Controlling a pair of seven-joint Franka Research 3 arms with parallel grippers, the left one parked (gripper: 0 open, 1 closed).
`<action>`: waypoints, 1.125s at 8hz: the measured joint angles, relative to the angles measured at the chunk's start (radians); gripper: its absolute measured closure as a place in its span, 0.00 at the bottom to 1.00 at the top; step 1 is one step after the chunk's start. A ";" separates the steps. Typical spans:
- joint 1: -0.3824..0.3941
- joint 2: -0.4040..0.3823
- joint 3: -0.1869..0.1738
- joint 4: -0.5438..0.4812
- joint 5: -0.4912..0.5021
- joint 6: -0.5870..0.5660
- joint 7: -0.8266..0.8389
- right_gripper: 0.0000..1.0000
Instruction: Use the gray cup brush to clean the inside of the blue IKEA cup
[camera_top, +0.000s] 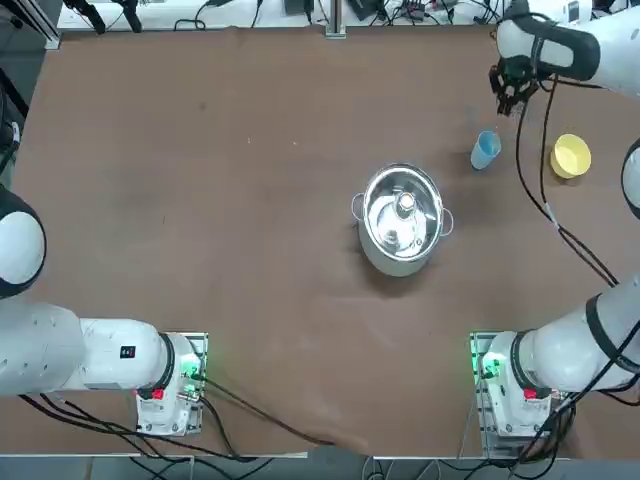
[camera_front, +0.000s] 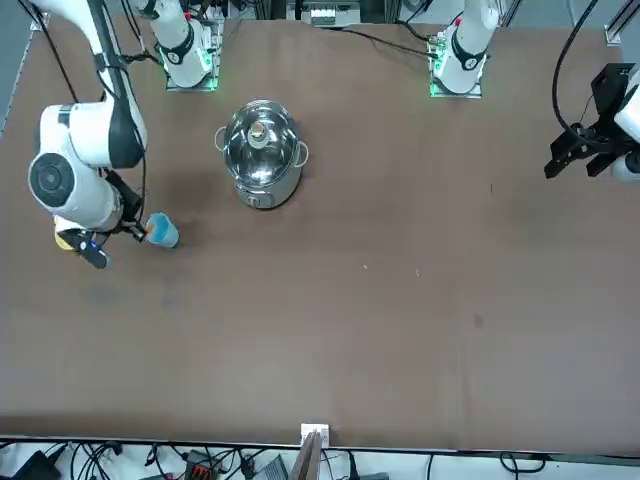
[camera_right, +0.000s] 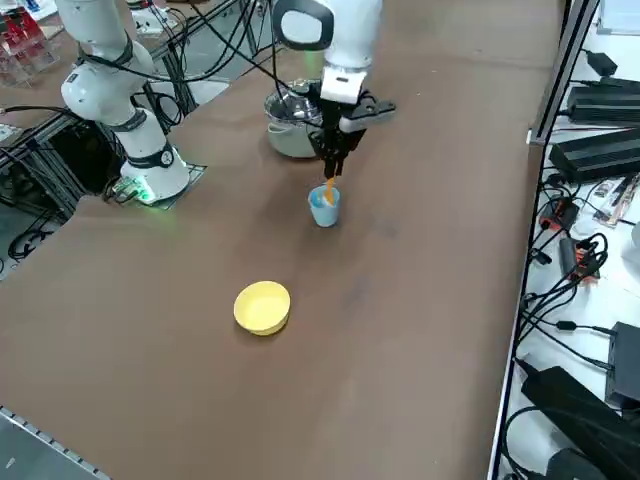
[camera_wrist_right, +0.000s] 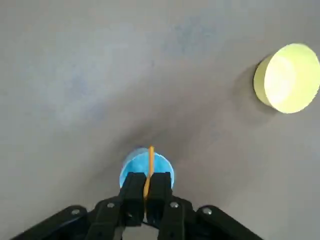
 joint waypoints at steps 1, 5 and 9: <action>-0.002 -0.001 0.000 0.031 0.000 -0.015 -0.002 0.95; -0.007 -0.006 -0.025 0.107 -0.110 -0.169 -0.040 0.95; -0.061 0.000 -0.064 0.031 -0.332 -0.120 -0.083 0.95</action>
